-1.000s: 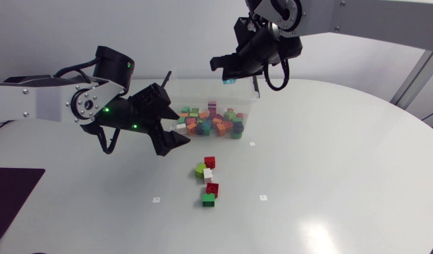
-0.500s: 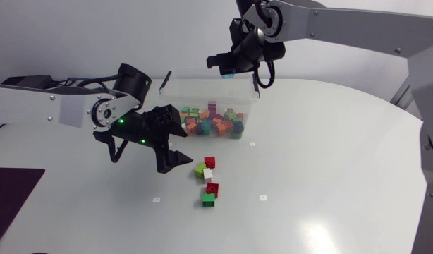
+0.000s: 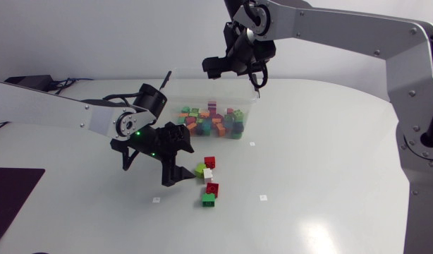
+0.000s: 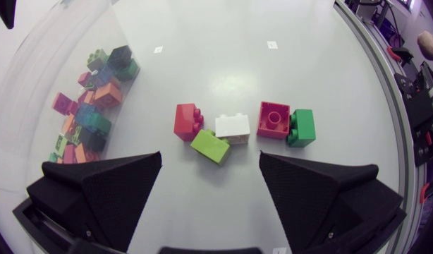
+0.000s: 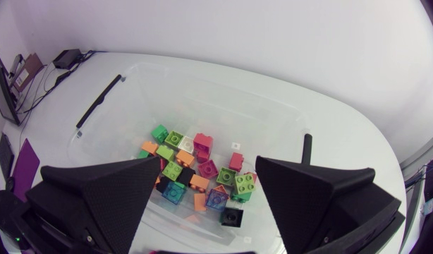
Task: Place the duplo bricks in the container
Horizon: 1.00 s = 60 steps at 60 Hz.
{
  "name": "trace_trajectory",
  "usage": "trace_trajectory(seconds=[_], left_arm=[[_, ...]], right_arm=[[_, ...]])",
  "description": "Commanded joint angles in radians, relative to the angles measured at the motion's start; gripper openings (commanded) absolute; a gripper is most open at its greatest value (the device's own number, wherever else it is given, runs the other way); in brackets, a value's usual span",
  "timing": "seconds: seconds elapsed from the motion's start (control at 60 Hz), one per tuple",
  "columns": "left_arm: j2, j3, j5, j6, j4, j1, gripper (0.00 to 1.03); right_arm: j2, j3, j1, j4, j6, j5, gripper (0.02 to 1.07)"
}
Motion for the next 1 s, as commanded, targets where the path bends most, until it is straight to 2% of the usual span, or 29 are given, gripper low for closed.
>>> trace_trajectory(seconds=[0.0,0.4,0.85,0.983], left_arm=[[0.033,0.037,0.011,0.050,-0.006,-0.008,0.96],[0.112,0.046,0.011,0.143,-0.006,-0.035,0.94],[0.178,0.095,0.040,0.232,-0.004,-0.040,0.87],[0.202,0.126,0.041,0.263,-0.009,-0.041,0.82]], right_arm=[[-0.035,-0.028,0.013,-0.016,0.013,0.011,1.02],[-0.193,-0.290,0.036,-0.003,0.008,0.020,1.02],[-0.362,-0.638,0.100,0.069,0.017,-0.009,1.02],[-0.399,-0.747,0.128,0.101,0.027,-0.026,1.02]])
